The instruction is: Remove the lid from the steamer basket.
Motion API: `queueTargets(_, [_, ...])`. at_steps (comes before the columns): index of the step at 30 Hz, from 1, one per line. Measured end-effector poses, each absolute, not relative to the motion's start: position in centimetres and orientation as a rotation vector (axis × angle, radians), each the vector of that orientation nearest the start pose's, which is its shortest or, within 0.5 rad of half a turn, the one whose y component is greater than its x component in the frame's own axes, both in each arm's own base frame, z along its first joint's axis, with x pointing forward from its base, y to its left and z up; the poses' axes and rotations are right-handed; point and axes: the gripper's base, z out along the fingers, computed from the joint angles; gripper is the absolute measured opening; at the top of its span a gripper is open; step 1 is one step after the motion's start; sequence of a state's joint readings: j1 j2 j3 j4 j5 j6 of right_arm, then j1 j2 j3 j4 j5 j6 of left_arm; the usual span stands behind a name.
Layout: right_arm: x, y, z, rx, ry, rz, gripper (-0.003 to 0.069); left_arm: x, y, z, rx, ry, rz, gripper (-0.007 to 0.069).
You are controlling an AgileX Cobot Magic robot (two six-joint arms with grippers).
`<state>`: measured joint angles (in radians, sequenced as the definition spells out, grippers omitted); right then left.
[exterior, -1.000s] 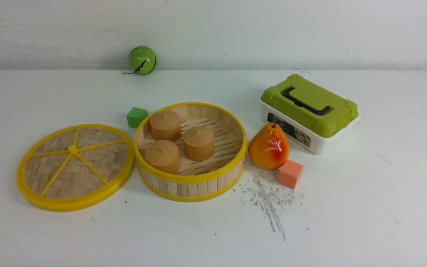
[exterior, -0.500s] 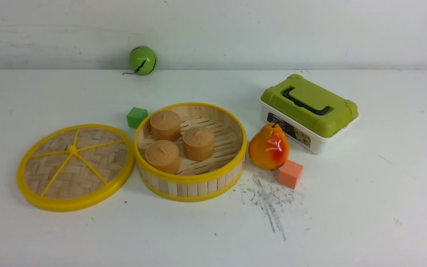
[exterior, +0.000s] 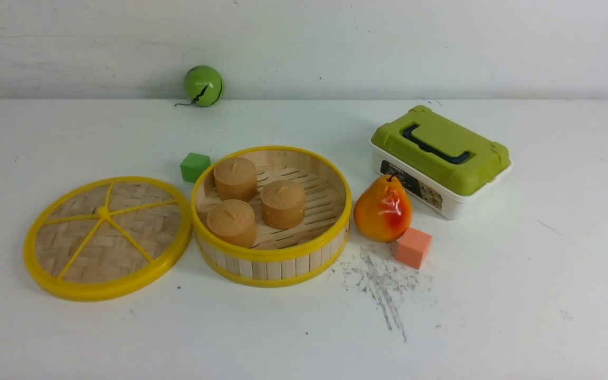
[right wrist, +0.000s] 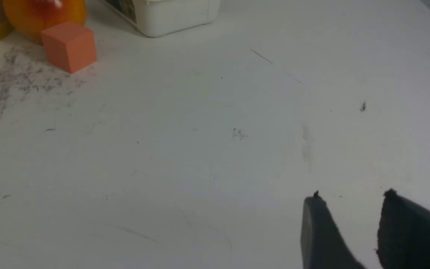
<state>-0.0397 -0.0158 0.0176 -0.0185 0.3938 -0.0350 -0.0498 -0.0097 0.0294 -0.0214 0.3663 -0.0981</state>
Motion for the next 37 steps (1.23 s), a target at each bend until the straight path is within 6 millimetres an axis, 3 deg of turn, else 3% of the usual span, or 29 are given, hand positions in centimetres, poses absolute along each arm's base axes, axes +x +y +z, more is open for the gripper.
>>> queueTargets(37, [5.16, -0.27, 17.28, -0.007, 1.880, -0.070, 0.0240, 5.28, -0.33, 17.09, -0.058, 1.870, -0.123, 0.0057])
